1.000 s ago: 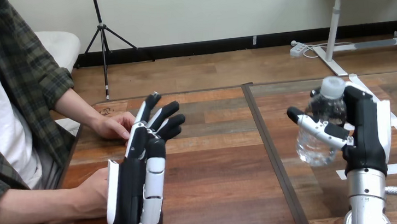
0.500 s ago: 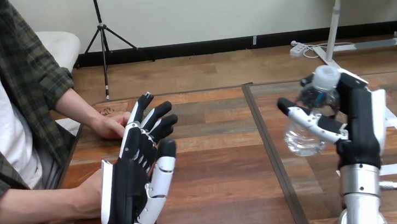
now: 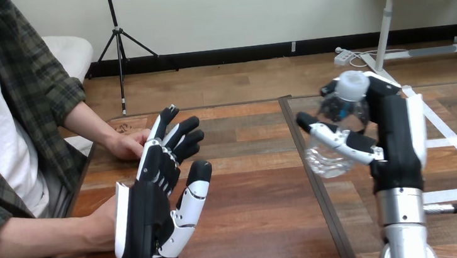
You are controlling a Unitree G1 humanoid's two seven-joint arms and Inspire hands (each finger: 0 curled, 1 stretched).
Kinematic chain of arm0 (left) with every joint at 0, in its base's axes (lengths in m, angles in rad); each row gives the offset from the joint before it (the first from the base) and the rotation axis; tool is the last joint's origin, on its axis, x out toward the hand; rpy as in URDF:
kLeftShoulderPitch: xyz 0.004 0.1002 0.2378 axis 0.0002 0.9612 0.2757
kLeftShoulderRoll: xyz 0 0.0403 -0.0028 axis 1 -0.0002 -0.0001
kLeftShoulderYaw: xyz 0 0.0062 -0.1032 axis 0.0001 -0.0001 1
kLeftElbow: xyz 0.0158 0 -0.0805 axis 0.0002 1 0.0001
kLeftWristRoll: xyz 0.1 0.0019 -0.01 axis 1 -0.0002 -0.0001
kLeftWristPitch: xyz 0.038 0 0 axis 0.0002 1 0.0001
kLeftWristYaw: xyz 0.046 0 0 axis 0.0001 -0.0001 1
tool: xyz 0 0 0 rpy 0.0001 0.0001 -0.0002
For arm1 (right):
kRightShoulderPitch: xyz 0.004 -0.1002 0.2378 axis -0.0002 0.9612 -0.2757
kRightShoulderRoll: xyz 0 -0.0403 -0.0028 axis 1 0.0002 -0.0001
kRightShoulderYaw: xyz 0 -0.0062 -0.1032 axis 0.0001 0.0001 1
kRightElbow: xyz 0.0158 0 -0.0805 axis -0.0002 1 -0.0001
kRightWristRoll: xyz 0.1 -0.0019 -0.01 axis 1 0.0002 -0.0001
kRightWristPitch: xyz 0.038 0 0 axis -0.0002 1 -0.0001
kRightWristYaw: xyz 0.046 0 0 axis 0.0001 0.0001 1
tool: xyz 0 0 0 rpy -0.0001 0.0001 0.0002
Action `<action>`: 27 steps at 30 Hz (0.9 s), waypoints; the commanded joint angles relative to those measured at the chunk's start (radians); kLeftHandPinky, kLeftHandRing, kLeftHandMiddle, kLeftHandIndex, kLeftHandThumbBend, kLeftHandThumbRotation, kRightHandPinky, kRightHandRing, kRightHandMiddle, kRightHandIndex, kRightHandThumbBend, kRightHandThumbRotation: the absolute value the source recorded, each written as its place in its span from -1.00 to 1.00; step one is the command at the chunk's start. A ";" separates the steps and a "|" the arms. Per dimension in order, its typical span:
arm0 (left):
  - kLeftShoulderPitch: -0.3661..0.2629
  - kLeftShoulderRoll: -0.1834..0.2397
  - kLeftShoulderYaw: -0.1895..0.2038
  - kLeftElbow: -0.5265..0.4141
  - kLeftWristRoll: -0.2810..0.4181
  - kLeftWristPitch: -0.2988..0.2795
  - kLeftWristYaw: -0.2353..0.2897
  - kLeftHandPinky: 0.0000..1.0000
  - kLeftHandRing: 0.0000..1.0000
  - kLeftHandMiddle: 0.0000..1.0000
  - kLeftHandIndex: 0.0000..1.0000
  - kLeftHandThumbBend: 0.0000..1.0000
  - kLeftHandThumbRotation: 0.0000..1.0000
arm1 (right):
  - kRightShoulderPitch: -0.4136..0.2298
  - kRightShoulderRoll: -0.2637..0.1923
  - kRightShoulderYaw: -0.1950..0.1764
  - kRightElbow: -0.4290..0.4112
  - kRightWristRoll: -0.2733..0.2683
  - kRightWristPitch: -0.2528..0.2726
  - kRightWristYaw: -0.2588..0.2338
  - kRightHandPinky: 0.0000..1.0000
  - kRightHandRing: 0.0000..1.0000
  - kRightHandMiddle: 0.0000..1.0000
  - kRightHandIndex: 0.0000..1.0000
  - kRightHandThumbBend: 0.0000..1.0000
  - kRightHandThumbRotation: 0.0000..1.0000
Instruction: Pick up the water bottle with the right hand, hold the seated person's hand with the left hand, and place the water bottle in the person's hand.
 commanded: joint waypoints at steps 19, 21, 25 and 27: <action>-0.016 0.206 0.135 -0.233 0.132 0.156 -0.059 0.91 0.90 0.84 0.80 0.16 -0.41 | -0.028 0.020 0.026 -0.086 -0.007 -0.049 0.056 -0.30 -0.25 -0.17 -0.19 0.36 -1.00; -0.012 0.218 0.148 -0.247 0.155 0.166 -0.052 0.90 0.89 0.84 0.80 0.21 -0.43 | -0.027 0.020 0.026 -0.087 -0.005 -0.047 0.061 -0.31 -0.25 -0.17 -0.19 0.36 -1.00; -0.001 0.256 0.186 -0.282 0.227 0.187 -0.031 0.87 0.87 0.85 0.82 0.28 -0.47 | -0.022 0.018 0.030 -0.094 0.004 -0.042 0.080 -0.30 -0.24 -0.17 -0.19 0.35 -1.00; 0.004 0.265 0.198 -0.297 0.250 0.201 -0.023 0.82 0.84 0.84 0.82 0.36 -0.49 | -0.020 0.018 0.031 -0.098 0.004 -0.038 0.086 -0.30 -0.24 -0.17 -0.19 0.35 -1.00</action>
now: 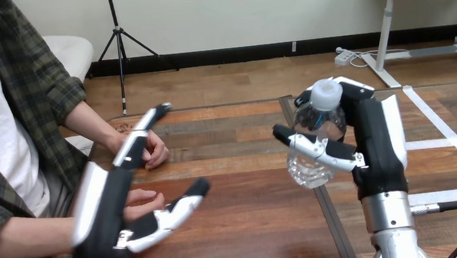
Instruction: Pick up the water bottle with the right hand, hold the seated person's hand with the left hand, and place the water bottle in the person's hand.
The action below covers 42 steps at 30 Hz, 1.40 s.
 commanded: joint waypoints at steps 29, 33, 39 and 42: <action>0.087 0.152 0.129 -0.328 0.489 0.314 0.098 0.45 0.70 0.77 0.72 0.68 -0.69 | -0.023 0.013 0.009 -0.095 -0.001 0.000 0.030 -0.29 -0.23 -0.16 -0.18 0.39 -1.00; 0.091 0.162 0.121 -0.347 0.519 0.351 0.078 0.49 0.69 0.74 0.70 0.70 -0.72 | -0.022 0.013 0.009 -0.095 -0.002 0.001 0.030 -0.28 -0.23 -0.16 -0.18 0.38 -1.00; 0.091 0.185 0.109 -0.363 0.556 0.389 0.048 0.56 0.68 0.70 0.67 0.77 -0.80 | -0.024 0.015 0.010 -0.093 0.005 0.003 0.035 -0.28 -0.23 -0.16 -0.18 0.37 -1.00; 0.092 0.194 0.103 -0.374 0.568 0.418 0.018 0.57 0.67 0.69 0.65 0.80 -0.82 | -0.024 0.013 0.009 -0.093 0.002 0.005 0.036 -0.27 -0.22 -0.16 -0.18 0.36 -1.00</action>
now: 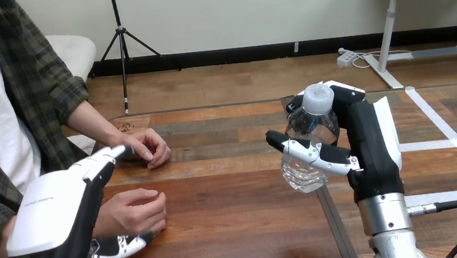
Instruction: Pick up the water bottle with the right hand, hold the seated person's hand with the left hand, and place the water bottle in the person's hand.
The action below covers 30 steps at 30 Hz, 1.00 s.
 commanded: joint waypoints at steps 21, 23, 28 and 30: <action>-0.071 0.094 -0.099 -0.103 0.153 0.201 -0.214 0.63 0.66 0.67 0.57 0.92 -0.90 | -0.048 0.007 -0.006 -0.050 0.022 -0.014 0.009 -0.28 -0.23 -0.16 -0.18 0.38 -1.00; -0.077 0.096 -0.110 -0.107 0.183 0.227 -0.233 0.63 0.66 0.67 0.57 0.92 -0.91 | -0.048 0.005 -0.007 -0.048 0.021 -0.016 0.010 -0.28 -0.23 -0.16 -0.18 0.38 -1.00; -0.092 0.098 -0.135 -0.113 0.235 0.279 -0.270 0.63 0.66 0.68 0.56 0.91 -0.94 | -0.047 0.004 -0.009 -0.049 0.024 -0.011 0.013 -0.28 -0.23 -0.16 -0.18 0.36 -1.00; -0.098 0.100 -0.144 -0.114 0.248 0.294 -0.279 0.63 0.66 0.68 0.56 0.91 -0.95 | -0.047 0.004 -0.010 -0.049 0.027 -0.010 0.016 -0.28 -0.23 -0.16 -0.18 0.35 -1.00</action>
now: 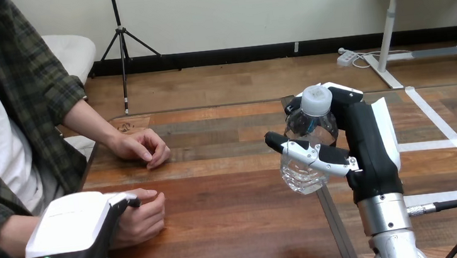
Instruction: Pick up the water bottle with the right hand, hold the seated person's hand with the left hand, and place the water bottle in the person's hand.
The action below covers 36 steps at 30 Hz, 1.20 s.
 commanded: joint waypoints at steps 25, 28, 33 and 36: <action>-0.138 0.015 -0.131 -0.007 0.179 0.196 -0.081 0.60 0.64 0.67 0.60 0.91 -1.00 | -0.045 -0.008 -0.014 -0.039 0.036 -0.031 0.011 -0.27 -0.22 -0.16 -0.17 0.34 -1.00; -0.138 0.017 -0.136 -0.001 0.179 0.200 -0.069 0.61 0.65 0.67 0.62 0.90 -1.00 | -0.046 -0.011 -0.015 -0.035 0.038 -0.035 0.013 -0.27 -0.22 -0.16 -0.17 0.34 -1.00; -0.137 0.019 -0.141 0.012 0.174 0.199 -0.037 0.62 0.65 0.68 0.63 0.87 -1.00 | -0.046 -0.013 -0.016 -0.036 0.040 -0.032 0.015 -0.27 -0.22 -0.16 -0.17 0.35 -1.00; -0.135 0.018 -0.141 0.021 0.167 0.195 -0.005 0.61 0.64 0.67 0.64 0.87 -1.00 | -0.045 -0.014 -0.017 -0.039 0.036 -0.028 0.013 -0.28 -0.22 -0.16 -0.17 0.35 -1.00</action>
